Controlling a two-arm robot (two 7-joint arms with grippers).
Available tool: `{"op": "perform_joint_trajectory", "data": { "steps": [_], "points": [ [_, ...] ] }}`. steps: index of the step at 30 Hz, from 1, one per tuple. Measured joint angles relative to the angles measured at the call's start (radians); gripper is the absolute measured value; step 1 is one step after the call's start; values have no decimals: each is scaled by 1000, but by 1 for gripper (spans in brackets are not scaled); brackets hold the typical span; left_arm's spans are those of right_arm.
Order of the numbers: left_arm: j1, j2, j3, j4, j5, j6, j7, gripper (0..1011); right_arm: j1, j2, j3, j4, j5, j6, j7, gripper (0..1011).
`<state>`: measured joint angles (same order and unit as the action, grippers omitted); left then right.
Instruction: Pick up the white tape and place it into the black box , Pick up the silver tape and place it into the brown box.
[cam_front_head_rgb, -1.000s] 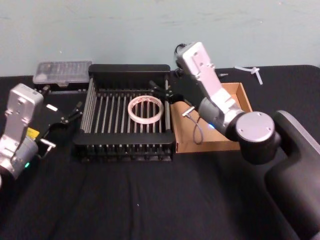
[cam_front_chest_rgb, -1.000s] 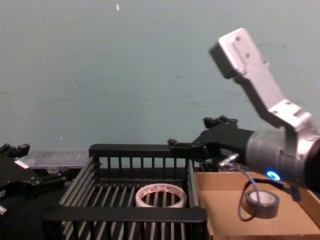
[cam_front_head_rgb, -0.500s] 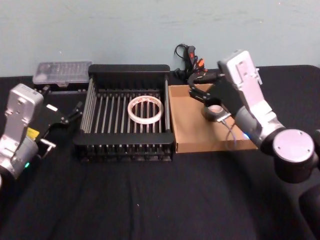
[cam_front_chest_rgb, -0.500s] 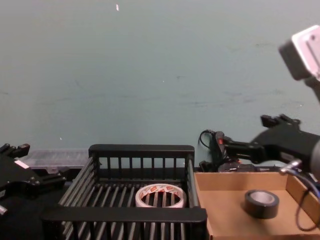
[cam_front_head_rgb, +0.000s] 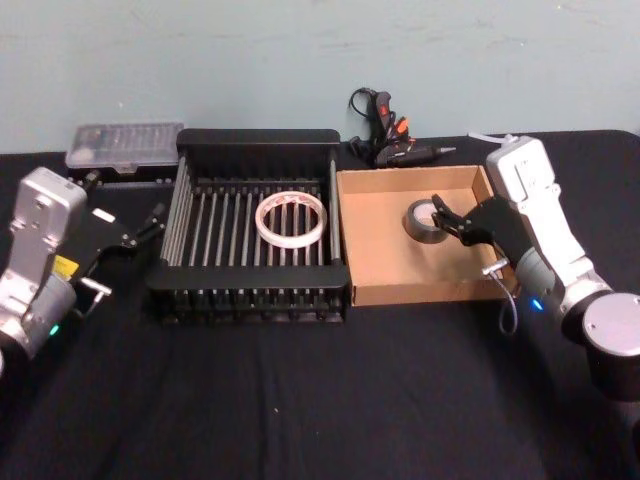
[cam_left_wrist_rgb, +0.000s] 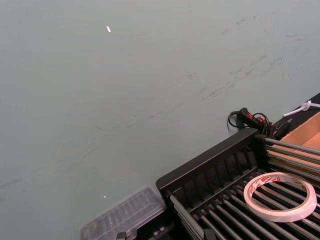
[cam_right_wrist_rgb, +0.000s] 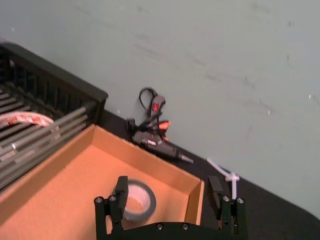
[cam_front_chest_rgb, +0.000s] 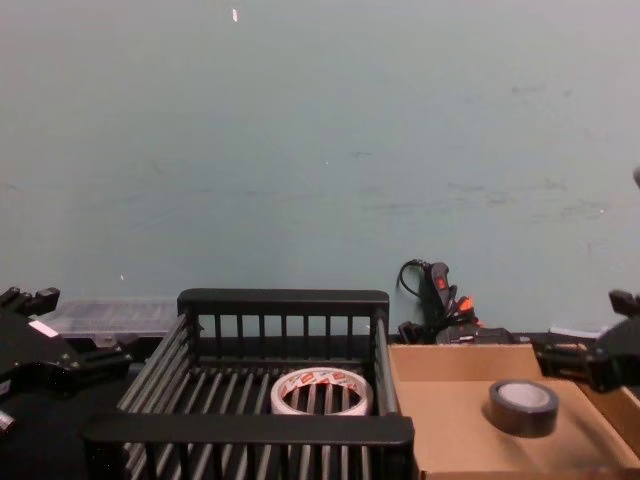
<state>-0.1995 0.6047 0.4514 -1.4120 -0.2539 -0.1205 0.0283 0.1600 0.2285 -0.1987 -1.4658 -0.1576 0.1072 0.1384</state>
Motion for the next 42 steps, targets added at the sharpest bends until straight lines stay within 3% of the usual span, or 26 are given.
{"op": "perform_joint_trajectory", "data": {
  "steps": [11, 42],
  "points": [
    [0, 0, 0, 0, 0, 0, 0, 1001, -9, -18, 18, 43, -18, 7, 5, 1002],
    [0, 0, 0, 0, 0, 0, 0, 1001, -10, -19, 19, 45, -22, 8, 7, 1002]
  ]
}}
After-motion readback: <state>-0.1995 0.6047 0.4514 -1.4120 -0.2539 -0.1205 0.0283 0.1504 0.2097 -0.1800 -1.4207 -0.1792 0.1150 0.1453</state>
